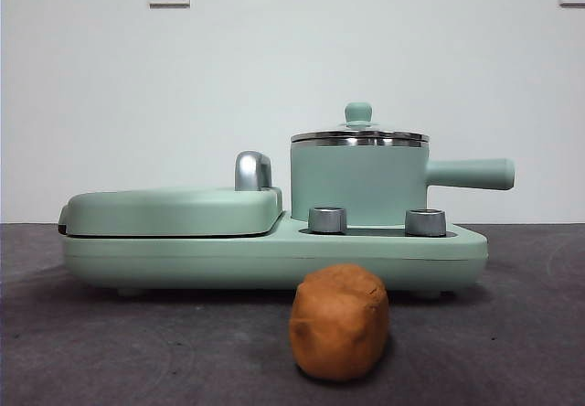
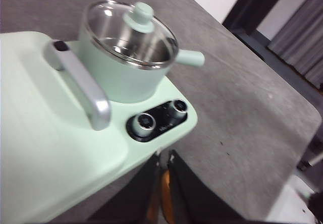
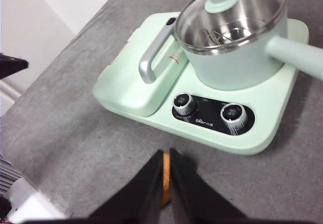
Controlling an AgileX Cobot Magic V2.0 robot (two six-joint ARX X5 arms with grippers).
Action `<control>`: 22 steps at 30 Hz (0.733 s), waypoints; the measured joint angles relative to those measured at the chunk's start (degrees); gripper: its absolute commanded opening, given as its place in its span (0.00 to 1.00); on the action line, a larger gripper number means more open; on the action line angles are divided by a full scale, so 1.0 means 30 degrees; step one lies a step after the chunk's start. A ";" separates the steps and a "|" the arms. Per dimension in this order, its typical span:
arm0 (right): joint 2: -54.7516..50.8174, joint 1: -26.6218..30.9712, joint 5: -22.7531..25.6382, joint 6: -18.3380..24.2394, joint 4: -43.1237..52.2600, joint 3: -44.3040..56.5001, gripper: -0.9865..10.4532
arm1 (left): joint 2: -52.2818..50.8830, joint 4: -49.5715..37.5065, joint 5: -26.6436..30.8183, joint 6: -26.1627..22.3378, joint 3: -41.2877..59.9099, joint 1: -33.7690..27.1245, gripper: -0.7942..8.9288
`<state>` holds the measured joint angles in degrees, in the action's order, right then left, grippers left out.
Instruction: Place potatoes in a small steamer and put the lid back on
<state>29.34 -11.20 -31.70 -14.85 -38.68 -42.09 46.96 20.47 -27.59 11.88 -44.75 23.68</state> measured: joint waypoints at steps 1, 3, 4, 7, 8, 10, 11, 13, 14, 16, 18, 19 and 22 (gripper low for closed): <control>0.0000 0.0000 -0.0007 0.0029 0.0015 -0.0036 0.25 | 0.0087 0.0029 -0.0015 -0.0022 -0.0051 0.0146 0.19; -0.0022 0.0000 -0.0015 0.0036 0.0036 -0.0066 0.35 | 0.0175 0.0022 -0.0022 -0.0022 -0.0109 0.0401 0.33; -0.0022 0.0000 -0.0015 0.0036 0.0029 -0.0066 0.38 | 0.0204 0.0007 -0.0022 -0.0015 -0.0146 0.0488 0.38; -0.0015 0.0000 -0.0015 0.0036 0.0029 -0.0066 0.44 | 0.0444 -0.0015 -0.0051 0.0000 -0.0364 0.0765 0.49; -0.0015 0.0000 -0.0015 0.0036 0.0029 -0.0066 0.45 | 0.0627 -0.0022 -0.0066 0.0044 -0.0466 0.0852 0.52; -0.0015 0.0000 -0.0015 0.0036 0.0029 -0.0066 0.47 | 0.1020 0.0007 -0.0073 0.0066 -0.0736 0.0998 0.53; -0.0015 0.0000 -0.0015 0.0036 0.0029 -0.0066 0.47 | 0.1399 0.0029 -0.0073 0.0073 -0.1035 0.1122 0.53; -0.0015 0.0000 -0.0015 0.0036 0.0029 -0.0066 0.47 | 0.2098 0.0029 -0.0073 0.0095 -0.1668 0.1377 0.53; -0.0015 0.0000 -0.0022 0.0036 0.0029 -0.0066 0.47 | 0.2506 0.0000 -0.0073 0.0087 -0.2055 0.1545 0.53; -0.0015 0.0000 -0.0022 0.0029 0.0029 -0.0066 0.47 | 0.3257 -0.0007 -0.0073 0.0015 -0.2754 0.1821 0.53; -0.0015 0.0000 -0.0022 0.0029 0.0029 -0.0066 0.47 | 0.4335 0.0000 -0.0080 -0.0197 -0.3716 0.2113 0.53; -0.0015 0.0000 -0.0022 0.0029 0.0029 -0.0066 0.47 | 0.4932 0.0131 -0.0087 -0.0270 -0.4233 0.2215 0.53; -0.0015 0.0000 -0.0080 0.0022 0.0029 -0.0066 0.47 | 0.7023 0.1326 -0.0073 -0.0495 -0.6353 0.2484 0.53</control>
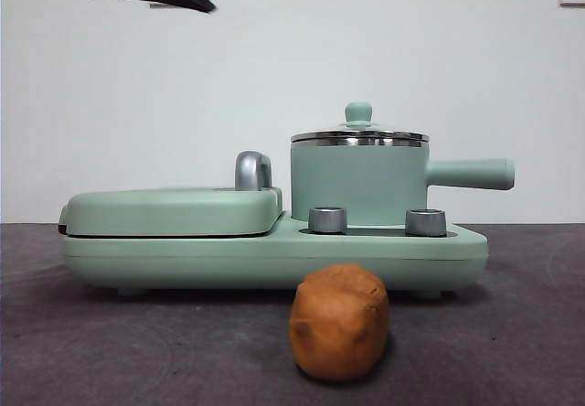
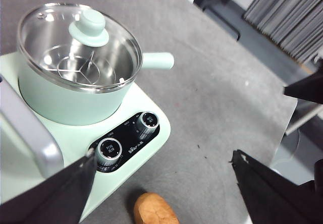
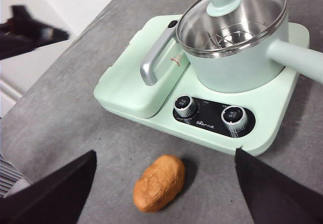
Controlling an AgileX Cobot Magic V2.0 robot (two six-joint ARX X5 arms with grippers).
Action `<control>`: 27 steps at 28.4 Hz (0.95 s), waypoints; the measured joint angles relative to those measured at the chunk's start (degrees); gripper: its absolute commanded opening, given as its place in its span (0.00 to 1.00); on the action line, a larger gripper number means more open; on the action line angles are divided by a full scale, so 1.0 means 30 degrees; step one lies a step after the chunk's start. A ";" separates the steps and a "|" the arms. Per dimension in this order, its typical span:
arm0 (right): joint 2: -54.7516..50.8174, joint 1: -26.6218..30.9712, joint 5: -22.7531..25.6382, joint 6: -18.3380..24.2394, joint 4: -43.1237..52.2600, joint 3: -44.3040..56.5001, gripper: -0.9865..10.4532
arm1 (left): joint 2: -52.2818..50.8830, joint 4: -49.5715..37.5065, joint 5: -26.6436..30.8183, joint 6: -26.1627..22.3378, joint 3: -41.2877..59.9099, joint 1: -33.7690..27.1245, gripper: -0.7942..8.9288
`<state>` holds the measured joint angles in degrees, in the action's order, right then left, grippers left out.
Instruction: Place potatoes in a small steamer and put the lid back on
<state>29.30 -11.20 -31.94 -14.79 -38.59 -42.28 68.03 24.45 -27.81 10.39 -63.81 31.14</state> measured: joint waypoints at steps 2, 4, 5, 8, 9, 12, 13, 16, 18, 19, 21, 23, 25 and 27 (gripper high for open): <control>0.0000 -0.0007 0.0000 0.0000 0.0000 0.0000 0.47 | 0.1508 0.1260 0.0168 -0.0284 -0.1734 0.0233 0.53; 0.0000 -0.0007 0.0000 0.0000 0.0000 0.0000 0.47 | 0.3169 0.2739 0.0816 -0.0729 -0.3810 0.0561 0.53; 0.0000 -0.0015 -0.0015 0.0000 0.0000 0.0000 0.47 | 0.3891 0.3337 0.1202 -0.0940 -0.4743 0.0714 0.53; 0.0000 -0.0015 -0.0226 0.0000 0.0000 0.0000 0.47 | 0.6156 0.4481 0.2535 -0.1639 -0.7592 0.1158 0.53; 0.0000 -0.0015 -0.0284 -0.0007 0.0000 0.0000 0.47 | 0.6805 0.4568 0.2929 -0.1785 -0.8378 0.1275 0.53; 0.0000 -0.0015 -0.0291 -0.0007 0.0000 0.0000 0.47 | 0.8706 0.4503 0.3869 -0.2237 -1.0499 0.1632 0.53; 0.0000 -0.0015 -0.0291 -0.0007 0.0000 0.0000 0.47 | 0.9406 0.4495 0.4036 -0.2317 -1.1220 0.1763 0.53; 0.0000 -0.0015 -0.0299 -0.0007 0.0000 0.0000 0.47 | 1.0921 0.4313 0.4801 -0.2703 -1.2648 0.2084 0.53; 0.0000 -0.0015 -0.0299 -0.0007 0.0000 0.0000 0.47 | 1.1635 0.3971 0.5501 -0.2820 -1.3209 0.2237 0.53; 0.0000 -0.0015 -0.0306 -0.0007 0.0000 0.0000 0.47 | 1.1992 0.3555 0.5909 -0.2856 -1.3384 0.2324 0.53; 0.0000 -0.0015 -0.0306 -0.0007 0.0000 0.0000 0.47 | 1.2444 0.2688 0.6506 -0.2965 -1.3427 0.2419 0.53; 0.0000 -0.0015 -0.0328 -0.0007 0.0000 0.0000 0.47 | 1.2903 0.1931 0.7409 -0.2973 -1.3427 0.2535 0.53; 0.0000 -0.0015 -0.0350 -0.0007 0.0000 0.0000 0.47 | 1.3493 0.1224 0.8371 -0.2980 -1.3442 0.2710 0.53; 0.0000 -0.0015 -0.0350 -0.0007 0.0000 0.0000 0.47 | 1.4185 0.0270 0.8451 -0.2980 -1.3442 0.2922 0.53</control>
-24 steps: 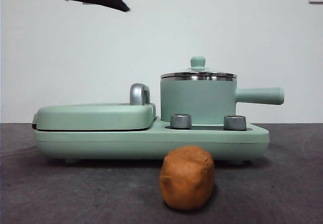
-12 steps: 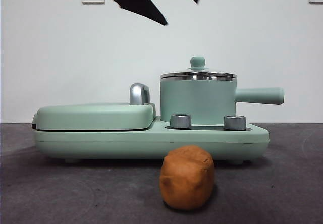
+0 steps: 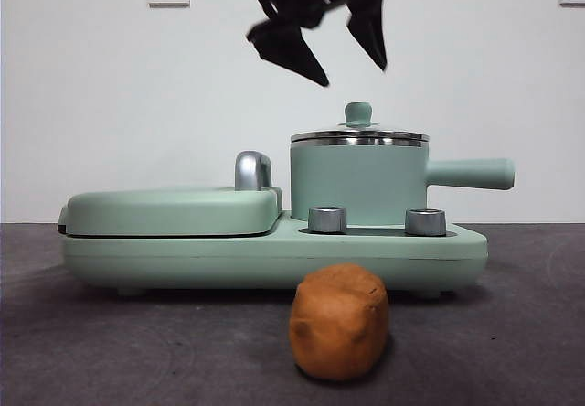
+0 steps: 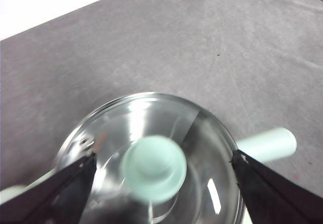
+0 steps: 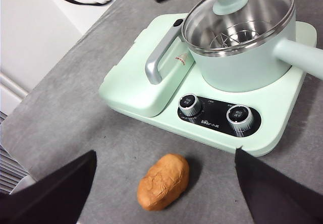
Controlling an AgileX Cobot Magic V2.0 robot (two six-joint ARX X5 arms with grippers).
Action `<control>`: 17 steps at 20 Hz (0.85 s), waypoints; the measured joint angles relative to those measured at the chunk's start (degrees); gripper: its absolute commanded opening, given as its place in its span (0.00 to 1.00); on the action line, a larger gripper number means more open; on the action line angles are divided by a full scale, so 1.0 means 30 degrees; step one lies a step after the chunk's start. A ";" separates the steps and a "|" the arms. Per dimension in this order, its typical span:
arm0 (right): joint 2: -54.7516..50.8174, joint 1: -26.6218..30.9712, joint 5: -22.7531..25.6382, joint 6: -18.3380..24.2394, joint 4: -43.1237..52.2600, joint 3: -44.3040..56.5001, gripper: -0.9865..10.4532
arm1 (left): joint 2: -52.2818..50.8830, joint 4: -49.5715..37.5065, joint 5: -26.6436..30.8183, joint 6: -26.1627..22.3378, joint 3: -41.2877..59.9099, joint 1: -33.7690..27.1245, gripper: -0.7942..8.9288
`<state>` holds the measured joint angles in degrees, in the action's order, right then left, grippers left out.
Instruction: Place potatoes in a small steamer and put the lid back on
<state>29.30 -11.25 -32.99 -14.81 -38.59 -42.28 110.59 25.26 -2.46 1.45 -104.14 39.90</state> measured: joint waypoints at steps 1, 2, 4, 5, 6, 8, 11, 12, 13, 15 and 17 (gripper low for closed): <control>0.0000 0.0000 0.0000 0.0007 0.0000 0.0000 0.47 | 0.0284 -0.0517 0.0000 -0.0022 0.0000 0.0073 0.53; 0.0000 0.0000 -0.0022 0.0007 0.0000 0.0000 0.47 | 0.0583 -0.1129 0.0000 -0.0080 0.0000 0.0124 0.53; 0.0000 0.0000 -0.0255 0.0007 0.0000 0.0000 0.47 | 0.1056 -0.1661 0.0080 -0.0131 -0.0022 0.0117 0.53; 0.0000 0.0000 -0.0408 0.0000 0.0000 0.0000 0.47 | 0.1253 -0.1647 0.0299 -0.0131 -0.0029 0.0117 0.53; 0.0000 0.0000 -0.0459 0.0000 0.0000 0.0000 0.47 | 0.1450 -0.1581 0.0379 -0.0131 -0.0029 0.0109 0.53; 0.0000 0.0000 -0.0459 0.0000 0.0000 0.0000 0.47 | 0.1741 -0.1173 0.0430 -0.0117 -0.0029 0.0102 0.53; 0.0000 0.0000 -0.0459 0.0000 0.0000 0.0000 0.47 | 0.1770 -0.1086 0.0867 -0.0117 -0.0058 0.0175 0.52; 0.0000 0.0000 -0.0459 0.0000 0.0000 0.0000 0.47 | 0.1770 -0.1064 0.0867 -0.0117 -0.0058 0.0211 0.51; 0.0000 0.0000 -0.0459 0.0000 0.0000 0.0000 0.47 | 0.1770 -0.1005 0.0867 -0.0117 -0.0058 0.0255 0.48; 0.0000 0.0000 -0.0459 0.0000 0.0000 0.0000 0.47 | 0.1770 -0.0619 0.0867 -0.0117 -0.0058 0.0291 0.46; 0.0000 0.0000 -0.0459 0.0000 0.0000 0.0000 0.47 | 0.1770 -0.0597 0.0867 -0.0146 -0.0058 0.0291 0.46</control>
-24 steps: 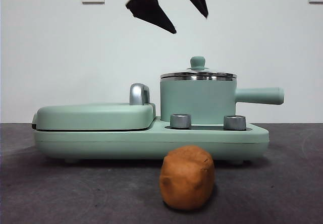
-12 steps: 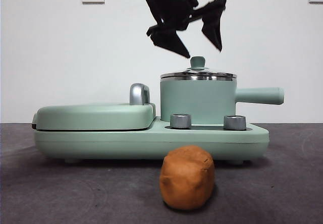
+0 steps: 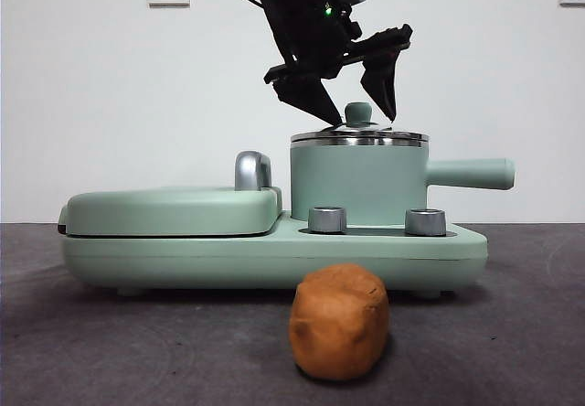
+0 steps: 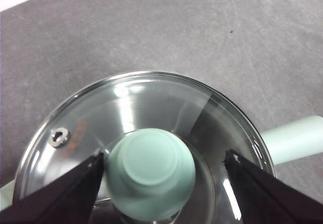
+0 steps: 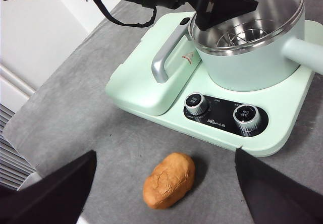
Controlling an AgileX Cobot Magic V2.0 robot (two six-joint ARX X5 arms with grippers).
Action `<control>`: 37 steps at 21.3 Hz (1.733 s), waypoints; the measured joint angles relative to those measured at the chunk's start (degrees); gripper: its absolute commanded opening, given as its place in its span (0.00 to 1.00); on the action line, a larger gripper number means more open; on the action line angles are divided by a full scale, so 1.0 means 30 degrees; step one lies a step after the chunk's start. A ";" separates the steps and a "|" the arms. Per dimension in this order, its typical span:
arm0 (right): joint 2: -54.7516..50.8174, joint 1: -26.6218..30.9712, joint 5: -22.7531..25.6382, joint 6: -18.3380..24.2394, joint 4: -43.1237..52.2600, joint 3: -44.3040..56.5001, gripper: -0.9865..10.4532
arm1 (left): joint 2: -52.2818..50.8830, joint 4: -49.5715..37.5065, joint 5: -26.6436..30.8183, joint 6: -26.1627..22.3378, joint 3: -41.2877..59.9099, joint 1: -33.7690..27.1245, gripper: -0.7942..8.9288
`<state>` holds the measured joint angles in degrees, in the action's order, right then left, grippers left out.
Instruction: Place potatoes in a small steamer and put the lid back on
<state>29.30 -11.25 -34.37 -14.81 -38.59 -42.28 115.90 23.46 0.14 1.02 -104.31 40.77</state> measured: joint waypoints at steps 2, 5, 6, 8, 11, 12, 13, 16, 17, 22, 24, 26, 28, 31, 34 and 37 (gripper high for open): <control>0.0000 0.0000 0.0000 0.0000 0.0000 0.0000 0.47 | 0.0000 -0.0044 0.0015 -0.0058 0.0000 0.0000 0.38; 0.0000 0.0000 0.0000 0.0000 0.0000 0.0000 0.47 | 0.0000 -0.0044 0.0189 -0.0262 0.0000 -0.0073 0.35; 0.0000 0.0000 0.0000 0.0000 0.0000 0.0000 0.47 | 0.0000 -0.0044 0.0219 -0.0364 0.0000 -0.0080 0.31; 0.0000 0.0000 0.0000 0.0000 0.0000 0.0000 0.47 | 0.0000 -0.0109 0.0488 -0.0495 -0.0007 -0.0080 0.22; 0.0000 0.0000 0.0000 0.0000 0.0000 0.0000 0.47 | 0.0000 -0.0124 0.0488 -0.0539 -0.0036 -0.0073 0.16; 0.0000 0.0000 0.0000 0.0000 0.0000 0.0000 0.47 | 0.0000 -0.0131 0.0488 -0.0554 -0.0036 -0.0080 0.16; 0.0000 0.0000 0.0000 0.0000 0.0000 0.0000 0.47 | 0.0000 -0.0138 0.0488 -0.0554 -0.0036 -0.0080 0.16; 0.0000 0.0000 0.0000 0.0000 0.0000 0.0000 0.47 | 0.0000 -0.0117 0.0488 -0.0554 -0.0073 -0.0080 0.16; 0.0000 0.0000 0.0007 -0.0007 0.0007 0.0000 0.47 | -0.0007 -0.0058 0.0488 -0.0554 -0.0087 -0.0087 0.16; 0.0080 0.0000 0.0386 -0.0175 0.0539 -0.0036 0.47 | -0.0554 0.0437 0.0481 -0.0554 -0.0102 -0.0109 0.16; 0.0590 -0.0066 0.0925 -0.0255 0.0495 -0.0474 0.47 | -0.1217 0.0809 0.0474 -0.0546 -0.0102 -0.0197 0.16; 0.1530 -0.0466 0.1377 -0.0357 0.0211 -0.1399 0.47 | -0.1989 0.1253 0.0459 -0.0554 -0.0102 -0.0430 0.16; 0.2623 -0.1115 0.2215 -0.0379 -0.0423 -0.2382 0.47 | -0.2594 0.1843 0.0466 -0.0554 -0.0102 -0.0794 0.11; 0.4714 -0.2885 0.4087 -0.0692 -0.1858 -0.4044 0.47 | -0.3038 0.2892 0.0474 -0.0546 -0.0102 -0.1545 0.10; 0.6601 -0.4918 0.5625 -0.1239 -0.2659 -0.5217 0.47 | -0.3293 0.3337 0.0474 -0.0546 -0.0102 -0.2193 0.10; 0.8000 -0.6645 0.6951 -0.1931 -0.2907 -0.5814 0.47 | -0.3599 0.3694 0.0474 -0.0546 -0.0102 -0.2739 0.10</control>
<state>53.30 -31.18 -13.52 -20.60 -47.31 -59.72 105.10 34.54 1.56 -0.62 -104.62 32.56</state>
